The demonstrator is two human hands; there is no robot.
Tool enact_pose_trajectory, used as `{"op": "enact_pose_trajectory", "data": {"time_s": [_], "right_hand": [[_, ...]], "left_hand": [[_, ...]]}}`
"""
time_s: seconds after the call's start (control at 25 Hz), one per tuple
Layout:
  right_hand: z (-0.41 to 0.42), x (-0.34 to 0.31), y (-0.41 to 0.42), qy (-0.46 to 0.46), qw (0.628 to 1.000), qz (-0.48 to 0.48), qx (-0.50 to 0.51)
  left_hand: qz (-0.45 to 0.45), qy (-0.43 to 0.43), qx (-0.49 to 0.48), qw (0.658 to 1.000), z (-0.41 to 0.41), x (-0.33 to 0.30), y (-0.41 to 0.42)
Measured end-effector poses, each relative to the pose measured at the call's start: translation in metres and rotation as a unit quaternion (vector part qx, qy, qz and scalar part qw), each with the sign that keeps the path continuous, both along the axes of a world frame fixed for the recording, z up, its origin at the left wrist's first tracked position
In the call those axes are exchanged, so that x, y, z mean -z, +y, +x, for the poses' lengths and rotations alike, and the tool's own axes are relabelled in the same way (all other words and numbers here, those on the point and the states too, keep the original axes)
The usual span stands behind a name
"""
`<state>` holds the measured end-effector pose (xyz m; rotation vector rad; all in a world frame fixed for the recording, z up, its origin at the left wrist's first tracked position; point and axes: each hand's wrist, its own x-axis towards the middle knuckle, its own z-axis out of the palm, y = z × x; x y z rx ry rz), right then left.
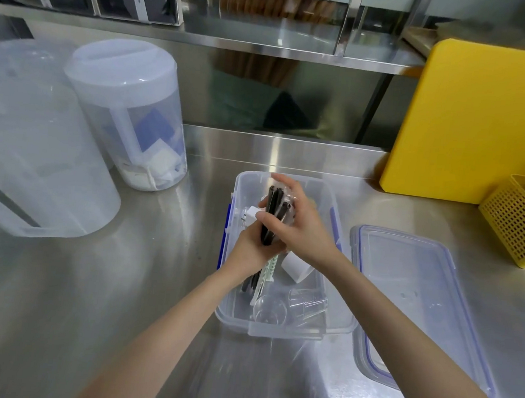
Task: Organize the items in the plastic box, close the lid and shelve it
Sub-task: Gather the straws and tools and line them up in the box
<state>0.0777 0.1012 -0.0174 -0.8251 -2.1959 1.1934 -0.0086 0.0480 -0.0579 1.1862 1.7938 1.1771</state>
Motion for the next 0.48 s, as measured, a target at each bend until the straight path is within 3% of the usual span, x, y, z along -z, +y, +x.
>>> {"op": "enact_pose_trajectory", "data": {"time_s": [0.28,0.48], "right_hand": [[-0.013,0.000,0.014,-0.069,0.996,-0.034,0.052],[-0.021,0.015,0.021,-0.118,0.987,-0.091,0.062]], "left_hand": [[-0.021,-0.024,-0.060,0.998,-0.012,0.002,0.008],[-0.084,-0.055,-0.092,0.991,-0.007,0.015,0.007]]}}
